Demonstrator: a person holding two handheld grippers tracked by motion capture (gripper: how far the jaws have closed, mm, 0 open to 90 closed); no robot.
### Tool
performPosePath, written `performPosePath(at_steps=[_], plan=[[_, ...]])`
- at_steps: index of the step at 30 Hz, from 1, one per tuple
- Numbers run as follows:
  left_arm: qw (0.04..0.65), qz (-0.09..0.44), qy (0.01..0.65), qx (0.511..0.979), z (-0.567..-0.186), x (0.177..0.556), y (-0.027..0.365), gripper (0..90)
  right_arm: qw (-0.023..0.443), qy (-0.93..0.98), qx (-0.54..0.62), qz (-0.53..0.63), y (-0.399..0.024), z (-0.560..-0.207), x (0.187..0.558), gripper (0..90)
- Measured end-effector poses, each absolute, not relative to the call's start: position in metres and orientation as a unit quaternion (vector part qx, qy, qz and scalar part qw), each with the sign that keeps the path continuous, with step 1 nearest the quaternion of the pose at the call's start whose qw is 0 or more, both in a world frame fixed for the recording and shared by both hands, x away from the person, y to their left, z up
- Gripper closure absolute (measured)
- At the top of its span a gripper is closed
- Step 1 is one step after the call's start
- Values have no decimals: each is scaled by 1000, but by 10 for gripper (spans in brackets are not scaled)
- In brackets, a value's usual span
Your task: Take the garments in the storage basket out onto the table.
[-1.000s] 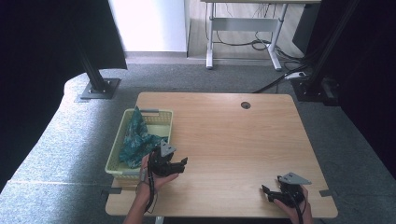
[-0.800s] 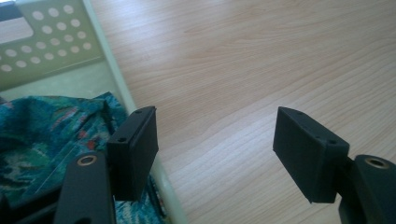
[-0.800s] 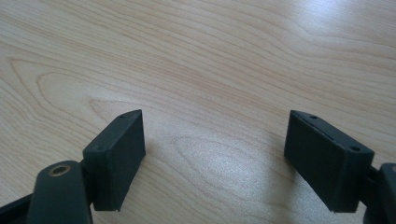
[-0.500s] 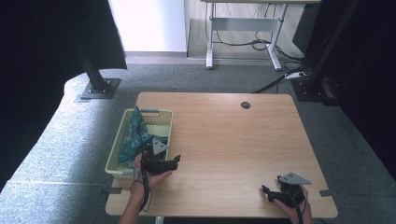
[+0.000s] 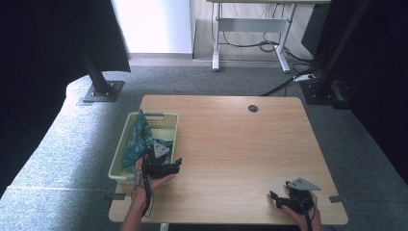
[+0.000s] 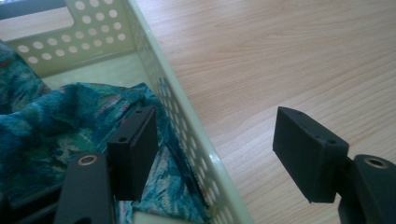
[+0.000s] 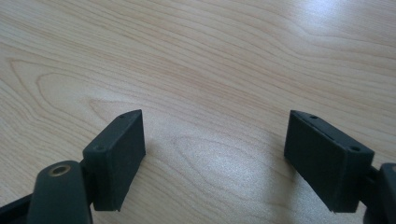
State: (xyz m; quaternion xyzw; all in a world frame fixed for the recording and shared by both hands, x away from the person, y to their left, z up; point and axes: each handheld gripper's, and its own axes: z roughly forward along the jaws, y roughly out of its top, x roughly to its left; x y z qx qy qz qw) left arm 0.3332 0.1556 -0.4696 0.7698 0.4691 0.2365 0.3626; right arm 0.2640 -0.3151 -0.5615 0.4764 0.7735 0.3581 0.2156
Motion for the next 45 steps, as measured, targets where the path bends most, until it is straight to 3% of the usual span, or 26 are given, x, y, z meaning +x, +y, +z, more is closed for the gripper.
performPosePath(at_steps=[45], plan=[[365, 243, 509, 741, -463, 342, 195, 307, 218, 771, 478, 359, -315, -562, 263, 195]])
